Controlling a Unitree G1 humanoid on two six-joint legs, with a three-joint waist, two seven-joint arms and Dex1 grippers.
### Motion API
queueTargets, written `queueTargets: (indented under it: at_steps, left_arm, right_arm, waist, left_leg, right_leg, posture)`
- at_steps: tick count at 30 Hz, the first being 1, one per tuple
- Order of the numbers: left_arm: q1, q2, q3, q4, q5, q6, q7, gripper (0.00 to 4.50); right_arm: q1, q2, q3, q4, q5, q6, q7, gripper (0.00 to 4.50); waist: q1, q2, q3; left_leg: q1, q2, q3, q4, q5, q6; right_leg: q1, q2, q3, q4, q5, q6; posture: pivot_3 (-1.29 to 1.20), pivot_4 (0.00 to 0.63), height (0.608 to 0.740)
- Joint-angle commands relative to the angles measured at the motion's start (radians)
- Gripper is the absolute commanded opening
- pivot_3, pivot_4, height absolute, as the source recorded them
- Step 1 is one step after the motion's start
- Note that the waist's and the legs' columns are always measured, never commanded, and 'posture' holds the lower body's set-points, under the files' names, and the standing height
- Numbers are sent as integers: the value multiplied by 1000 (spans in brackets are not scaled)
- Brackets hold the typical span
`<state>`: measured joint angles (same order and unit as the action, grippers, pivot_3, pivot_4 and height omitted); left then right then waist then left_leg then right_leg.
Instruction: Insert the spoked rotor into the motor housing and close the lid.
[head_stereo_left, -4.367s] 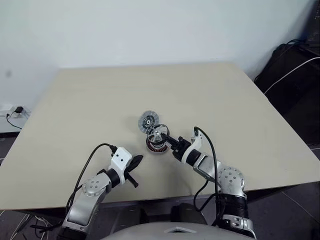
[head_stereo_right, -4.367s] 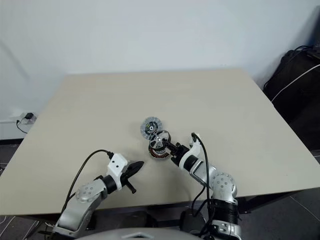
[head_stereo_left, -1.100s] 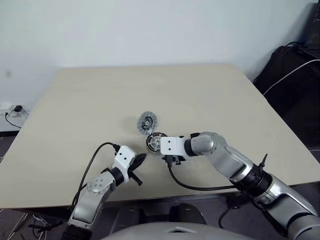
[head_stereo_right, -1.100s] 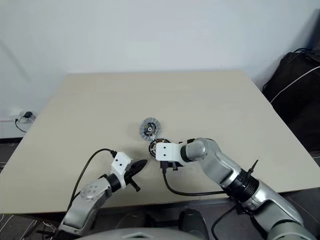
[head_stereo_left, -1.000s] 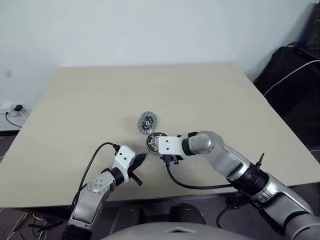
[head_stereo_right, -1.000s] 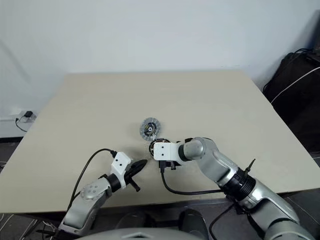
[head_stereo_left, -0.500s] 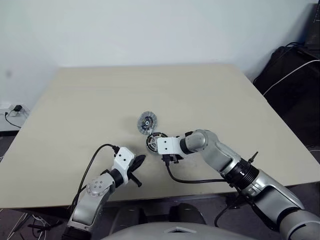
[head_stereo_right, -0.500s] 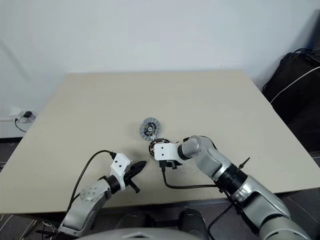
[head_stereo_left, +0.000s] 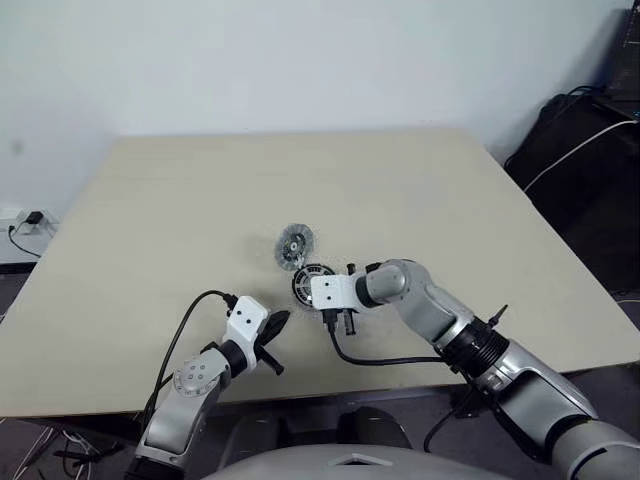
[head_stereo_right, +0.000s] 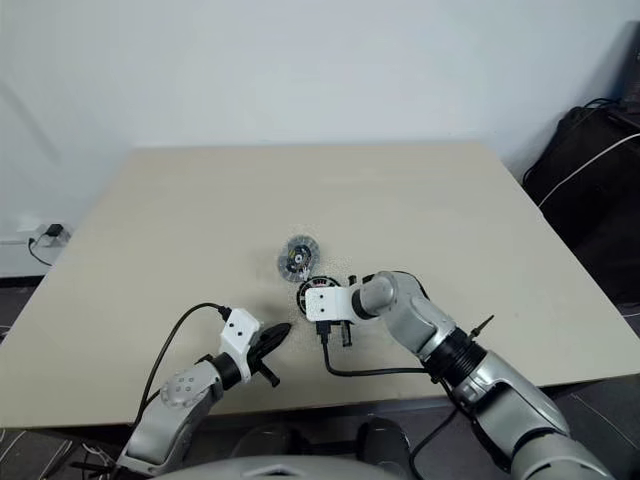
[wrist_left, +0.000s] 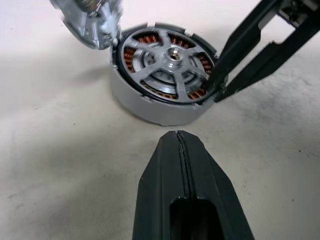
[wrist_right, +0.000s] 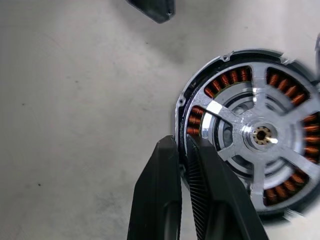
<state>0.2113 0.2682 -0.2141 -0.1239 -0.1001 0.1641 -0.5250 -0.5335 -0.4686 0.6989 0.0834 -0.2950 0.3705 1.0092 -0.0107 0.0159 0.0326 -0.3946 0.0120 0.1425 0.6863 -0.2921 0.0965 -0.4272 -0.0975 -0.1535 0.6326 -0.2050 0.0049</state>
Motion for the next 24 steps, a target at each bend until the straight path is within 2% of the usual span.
queueTargets:
  at_steps: [1, 7, 11, 16, 21, 24]
  left_arm:
    - [-10, -7, 2, -34, -16, -24, -4, 0]
    - [-20, -11, -5, -25, -14, -23, -8, 0]
    - [-22, -10, -5, -21, -15, -24, -12, 0]
    - [-22, -8, -4, -16, -15, -26, -19, 0]
    - [-26, -10, -6, -10, -14, -26, -27, 0]
    - [-29, -12, -11, -5, -14, -24, -34, 0]
  right_arm:
    - [2, 0, -29, 9, -12, 7, -14, 2]
    - [41, 2, -92, -59, 41, 69, -17, 2]
    - [110, -24, -174, -202, 111, 137, 1, 2]
    - [231, -55, -268, -424, 210, 323, -10, 2]
    - [327, -36, -308, -583, 268, 529, -84, 2]
    - [355, 33, -320, -604, 277, 641, -186, 2]
  waist:
    - [0, 0, 0]
    - [3, 0, 0]
    - [9, 0, 0]
    - [12, 0, 1]
    - [14, 0, 1]
    - [14, -1, 1]
  left_leg:
    - [0, 0, 0, 0, 0, 0]
    - [0, 0, 0, 2, 0, -1]
    - [-2, 0, 0, 1, 0, 0]
    - [-2, 0, 0, 1, -1, 1]
    - [-2, 1, 0, 1, -1, 2]
    - [-2, 1, -1, 1, -1, 2]
  right_leg:
    - [0, 0, 0, 0, 0, 0]
    - [0, -1, 0, 2, 0, 0]
    - [-1, -1, 0, 1, 1, -1]
    - [-2, -1, -1, 1, 1, -4]
    - [-2, -1, -1, 1, 0, -2]
    - [-2, -1, -1, 1, 0, -2]
  posture:
    - [0, 0, 740]
    - [0, 0, 740]
    - [0, 0, 740]
    - [0, 0, 740]
    - [0, 0, 740]
    - [0, 0, 740]
